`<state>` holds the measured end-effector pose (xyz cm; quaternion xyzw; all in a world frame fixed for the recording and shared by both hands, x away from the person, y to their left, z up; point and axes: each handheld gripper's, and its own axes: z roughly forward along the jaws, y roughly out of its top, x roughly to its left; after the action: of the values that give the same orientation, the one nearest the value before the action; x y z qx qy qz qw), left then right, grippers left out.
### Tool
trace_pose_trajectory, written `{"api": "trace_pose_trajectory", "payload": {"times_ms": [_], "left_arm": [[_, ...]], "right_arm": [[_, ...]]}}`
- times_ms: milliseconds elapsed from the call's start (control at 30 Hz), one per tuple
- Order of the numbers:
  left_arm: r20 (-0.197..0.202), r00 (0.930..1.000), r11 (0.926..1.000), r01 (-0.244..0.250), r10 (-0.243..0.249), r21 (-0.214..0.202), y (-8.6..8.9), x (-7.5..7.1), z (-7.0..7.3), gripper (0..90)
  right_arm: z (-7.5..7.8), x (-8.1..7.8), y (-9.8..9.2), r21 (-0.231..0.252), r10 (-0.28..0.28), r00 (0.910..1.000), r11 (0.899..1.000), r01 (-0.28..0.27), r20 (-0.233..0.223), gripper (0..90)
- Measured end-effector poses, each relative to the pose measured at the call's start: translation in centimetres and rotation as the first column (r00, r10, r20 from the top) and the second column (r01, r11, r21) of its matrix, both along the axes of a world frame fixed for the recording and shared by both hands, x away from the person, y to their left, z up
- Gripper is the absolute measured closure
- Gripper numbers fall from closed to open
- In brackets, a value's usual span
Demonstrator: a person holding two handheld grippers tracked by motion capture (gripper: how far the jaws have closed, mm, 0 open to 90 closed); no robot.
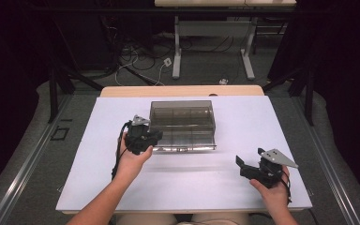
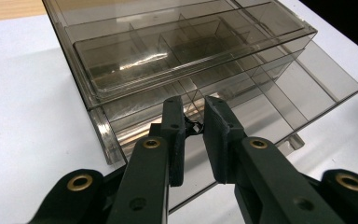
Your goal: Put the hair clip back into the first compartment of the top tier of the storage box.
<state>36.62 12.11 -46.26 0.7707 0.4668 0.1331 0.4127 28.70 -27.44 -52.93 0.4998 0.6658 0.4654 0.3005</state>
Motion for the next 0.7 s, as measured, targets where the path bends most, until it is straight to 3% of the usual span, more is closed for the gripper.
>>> {"api": "trace_pose_trajectory", "payload": {"times_ms": [700], "left_arm": [[-0.022,0.9998,0.9997,-0.001,0.002,0.026,-1.1,0.6,-1.0,78.2]], "right_arm": [[0.0,-0.1,0.0,0.008,0.0,1.0,1.0,0.0,-0.005,8.8]]}}
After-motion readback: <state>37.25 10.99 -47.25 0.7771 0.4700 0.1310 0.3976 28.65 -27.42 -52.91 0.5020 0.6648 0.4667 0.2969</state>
